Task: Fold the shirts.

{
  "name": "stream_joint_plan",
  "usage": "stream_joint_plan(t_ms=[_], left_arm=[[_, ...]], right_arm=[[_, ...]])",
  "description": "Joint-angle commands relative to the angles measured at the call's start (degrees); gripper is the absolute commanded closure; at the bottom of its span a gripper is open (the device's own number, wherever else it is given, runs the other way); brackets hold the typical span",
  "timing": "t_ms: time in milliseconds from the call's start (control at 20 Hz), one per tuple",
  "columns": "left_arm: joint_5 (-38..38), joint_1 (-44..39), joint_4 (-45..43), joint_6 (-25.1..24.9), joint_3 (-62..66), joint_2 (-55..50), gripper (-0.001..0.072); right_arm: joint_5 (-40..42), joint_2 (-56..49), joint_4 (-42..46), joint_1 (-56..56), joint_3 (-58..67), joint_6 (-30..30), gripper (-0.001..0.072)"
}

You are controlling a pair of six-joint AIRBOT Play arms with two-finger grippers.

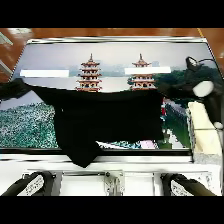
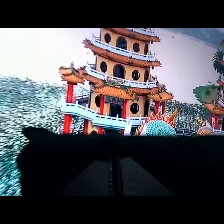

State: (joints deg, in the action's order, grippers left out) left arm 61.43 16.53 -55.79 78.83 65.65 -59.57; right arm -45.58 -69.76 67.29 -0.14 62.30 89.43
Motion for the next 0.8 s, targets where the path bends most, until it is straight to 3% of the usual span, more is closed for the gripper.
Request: stream_joint_plan(t_ms=[0,150,200,250,300,350,400,450,500,550,650,750], left_arm=[[-13.9,-5.5,1.8,-0.1,-3.2,-8.8,0.0671],[-22.6,-10.4,1.8,-0.1,-3.2,-15.6,0.0671],[-23.2,-11.8,1.8,0.4,-3.1,-17.9,0.0671],[-22.8,-12.6,1.8,1.2,-3.1,-19.8,0.0629],[-21.7,-12.6,1.8,2.4,-3.0,-20.6,0.0458],[-19.7,-11.8,0.6,3.3,-3.0,-20.4,0.0191],[-15.3,-9.8,-3.0,6.4,-2.3,-20.1,0.0083],[-7.0,-6.3,-7.9,12.5,-0.7,-19.8,0.0085],[2.2,-1.9,-11.5,15.1,0.6,-19.7,0.009],[10.8,2.3,-12.9,12.9,1.1,-19.5,0.0091],[26.0,10.6,-13.0,2.8,-0.7,-18.6,0.0099],[30.1,17.3,-13.0,-0.4,-8.2,-15.2,0.0097]], right_arm=[[21.7,-9.7,-1.4,3.9,-0.9,5.4,0.0631],[19.1,-15.5,-1.6,4.3,-0.9,6.3,0.0621],[18.2,-16.4,-2.4,4.3,-0.9,6.3,0.0545],[18.8,-16.6,-2.7,4.2,-0.9,6.1,0.0302],[18.5,-16.0,-3.0,4.2,-0.8,6.0,0.0088],[16.1,-14.5,-2.5,3.6,0.1,5.1,0.0067],[12.1,-12.7,-1.0,2.4,1.4,2.6,0.0067],[6.5,-10.5,2.6,0.9,2.6,0.4,0.0066],[-0.7,-8.1,8.5,-1.2,3.9,-0.6,0.0067],[-8.7,-5.6,14.6,-3.8,4.5,-1.0,0.0069],[-25.1,-2.2,19.9,-11.0,4.4,-2.2,0.0069],[-36.3,-1.0,17.4,-19.1,2.3,-6.4,0.0069]])
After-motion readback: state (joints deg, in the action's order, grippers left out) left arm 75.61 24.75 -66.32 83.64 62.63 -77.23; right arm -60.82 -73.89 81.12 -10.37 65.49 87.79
